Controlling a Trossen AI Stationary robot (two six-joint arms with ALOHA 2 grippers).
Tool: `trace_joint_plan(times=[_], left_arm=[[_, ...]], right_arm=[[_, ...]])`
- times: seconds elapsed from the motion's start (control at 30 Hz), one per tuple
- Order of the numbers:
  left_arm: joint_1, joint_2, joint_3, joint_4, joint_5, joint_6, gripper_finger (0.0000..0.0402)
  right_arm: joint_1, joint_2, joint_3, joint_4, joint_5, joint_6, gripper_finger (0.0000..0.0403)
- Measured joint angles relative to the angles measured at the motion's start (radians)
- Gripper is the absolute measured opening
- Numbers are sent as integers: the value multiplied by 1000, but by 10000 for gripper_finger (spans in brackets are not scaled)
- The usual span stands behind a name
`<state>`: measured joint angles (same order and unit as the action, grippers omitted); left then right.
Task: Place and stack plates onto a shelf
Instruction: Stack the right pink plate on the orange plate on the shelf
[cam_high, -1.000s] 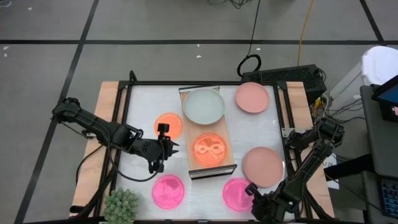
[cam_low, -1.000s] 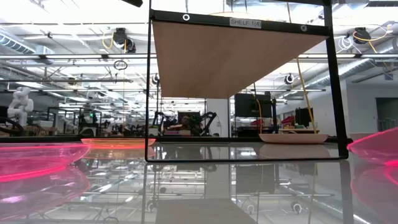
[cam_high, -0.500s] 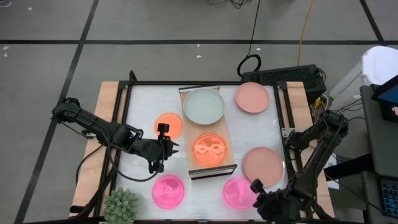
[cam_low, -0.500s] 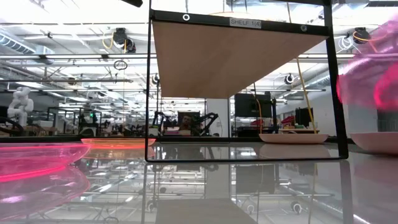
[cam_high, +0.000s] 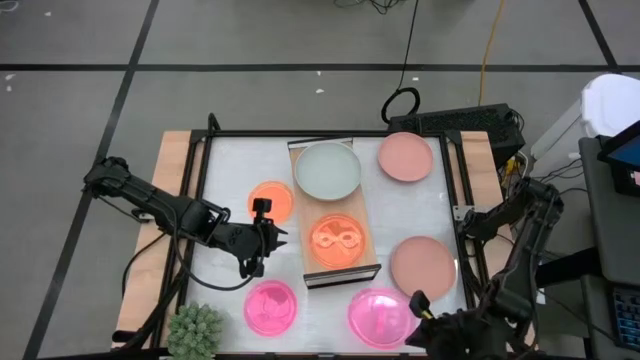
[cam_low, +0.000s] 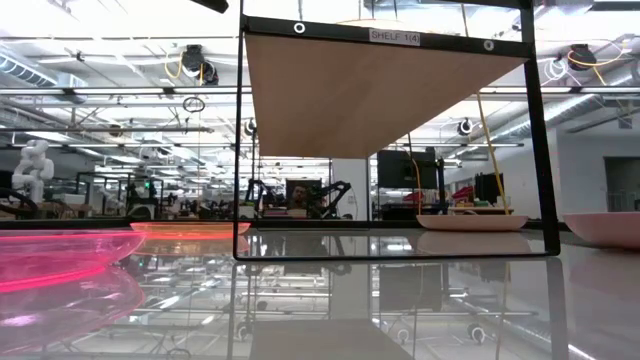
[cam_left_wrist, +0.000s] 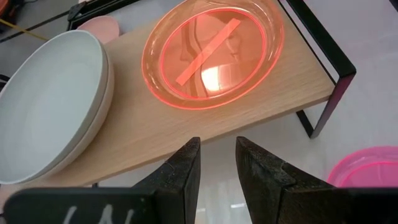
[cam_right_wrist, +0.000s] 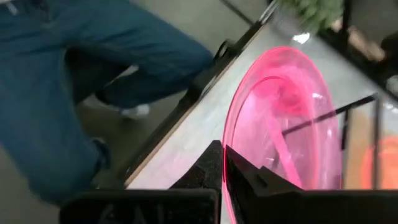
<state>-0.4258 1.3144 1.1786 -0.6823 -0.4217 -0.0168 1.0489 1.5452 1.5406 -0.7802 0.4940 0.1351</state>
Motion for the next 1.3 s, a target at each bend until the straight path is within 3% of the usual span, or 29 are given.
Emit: trace_joint_plan(times=[0.33, 0.77, 1.17, 1.3], left_arm=[[0, 0, 0, 0, 0, -16, 108], [0, 0, 0, -5, 0, -20, 108], [-22, 0, 0, -37, -2, -72, 108], [-64, -8, 0, -58, -32, -88, 108]], right_arm=[[-59, 1, 200, -212, 8, -82, 0], [-160, 1, 348, -393, 0, -291, 0], [-363, 1, 360, -430, -1, -620, 0], [-431, 1, 360, -429, -73, -708, 0]])
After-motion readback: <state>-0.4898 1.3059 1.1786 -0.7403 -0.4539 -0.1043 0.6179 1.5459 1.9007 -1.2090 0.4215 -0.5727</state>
